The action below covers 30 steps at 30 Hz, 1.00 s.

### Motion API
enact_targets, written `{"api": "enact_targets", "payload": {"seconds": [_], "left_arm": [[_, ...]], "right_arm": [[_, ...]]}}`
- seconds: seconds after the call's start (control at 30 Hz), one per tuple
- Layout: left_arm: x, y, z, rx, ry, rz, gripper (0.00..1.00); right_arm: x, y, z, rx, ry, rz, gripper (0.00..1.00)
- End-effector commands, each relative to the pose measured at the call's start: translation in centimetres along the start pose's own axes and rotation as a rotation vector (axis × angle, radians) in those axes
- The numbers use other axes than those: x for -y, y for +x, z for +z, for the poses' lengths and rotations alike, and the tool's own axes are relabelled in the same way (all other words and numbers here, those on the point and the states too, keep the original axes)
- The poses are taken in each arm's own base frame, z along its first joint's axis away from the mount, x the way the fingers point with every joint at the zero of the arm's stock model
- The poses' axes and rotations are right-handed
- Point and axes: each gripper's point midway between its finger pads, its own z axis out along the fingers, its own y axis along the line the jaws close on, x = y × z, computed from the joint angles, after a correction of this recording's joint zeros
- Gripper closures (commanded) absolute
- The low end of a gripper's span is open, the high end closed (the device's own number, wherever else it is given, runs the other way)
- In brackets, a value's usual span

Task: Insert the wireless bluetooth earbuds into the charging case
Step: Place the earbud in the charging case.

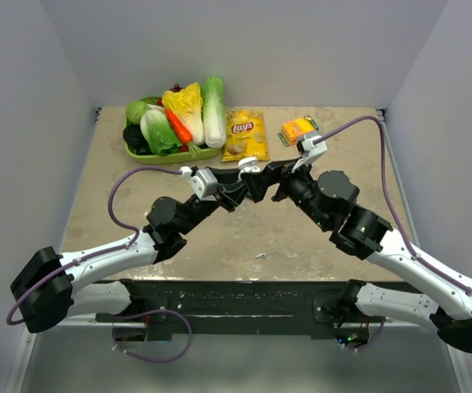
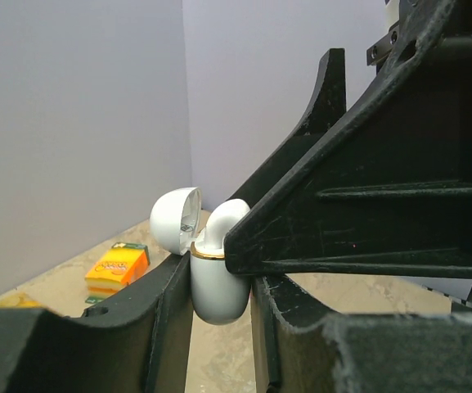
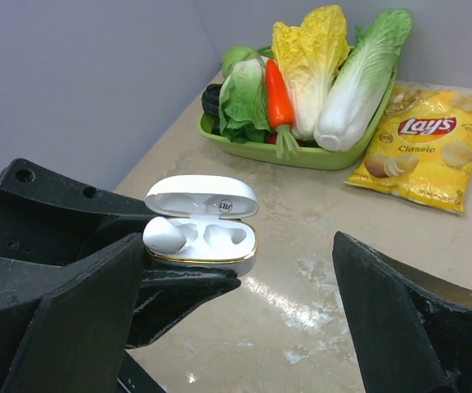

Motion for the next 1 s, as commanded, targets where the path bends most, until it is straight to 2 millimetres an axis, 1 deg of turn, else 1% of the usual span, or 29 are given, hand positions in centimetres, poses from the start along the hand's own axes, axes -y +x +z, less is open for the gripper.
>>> {"api": "enact_targets", "payload": {"seconds": [0.0,0.13,0.37,0.5,0.6,0.63,0.67,0.77,0.83,0.87,0.93,0.97], "left_arm": [[0.4,-2.8,-0.1,0.098,0.016,-0.002,1.0],[0.5,-3.6,-0.3,0.118,0.018,-0.002,1.0],[0.3,-3.8,-0.6,0.12,0.009,0.004,1.0],[0.3,-3.9,-0.7,0.122,0.007,0.005,1.0],[0.3,-3.8,-0.6,0.119,0.008,0.005,1.0],[0.2,-3.8,-0.6,0.116,0.004,0.006,1.0],[0.2,-3.6,-0.6,0.11,0.0,0.006,1.0],[0.3,-2.9,-0.8,0.093,0.008,0.001,1.0],[0.8,-2.8,-1.3,0.091,0.031,-0.013,1.0],[1.0,-1.9,-1.8,0.075,0.042,-0.032,1.0],[2.1,-2.7,-2.7,0.115,0.097,-0.046,1.0],[2.5,-1.9,-3.5,0.105,0.118,-0.067,1.0]], "right_arm": [[1.1,-1.4,-0.6,0.041,0.057,-0.002,0.03],[1.5,-1.1,-0.8,0.039,0.072,-0.003,0.03],[2.1,-0.6,-1.0,0.031,0.093,-0.014,0.03],[2.1,-0.4,-1.1,0.025,0.086,-0.018,0.04],[1.1,-1.0,-1.7,0.053,0.022,-0.014,0.03],[0.9,-1.8,-2.4,0.092,0.001,-0.002,0.04],[0.9,-2.1,-2.6,0.108,-0.006,0.002,0.03],[1.7,-3.5,-3.4,0.161,0.04,0.019,0.04],[2.8,-4.4,-3.8,0.188,0.103,0.029,0.08],[3.1,-4.5,-3.9,0.19,0.122,0.032,0.1],[3.6,-4.9,-4.0,0.188,0.16,0.027,0.14],[3.8,-4.6,-3.7,0.174,0.172,0.019,0.14]]}}
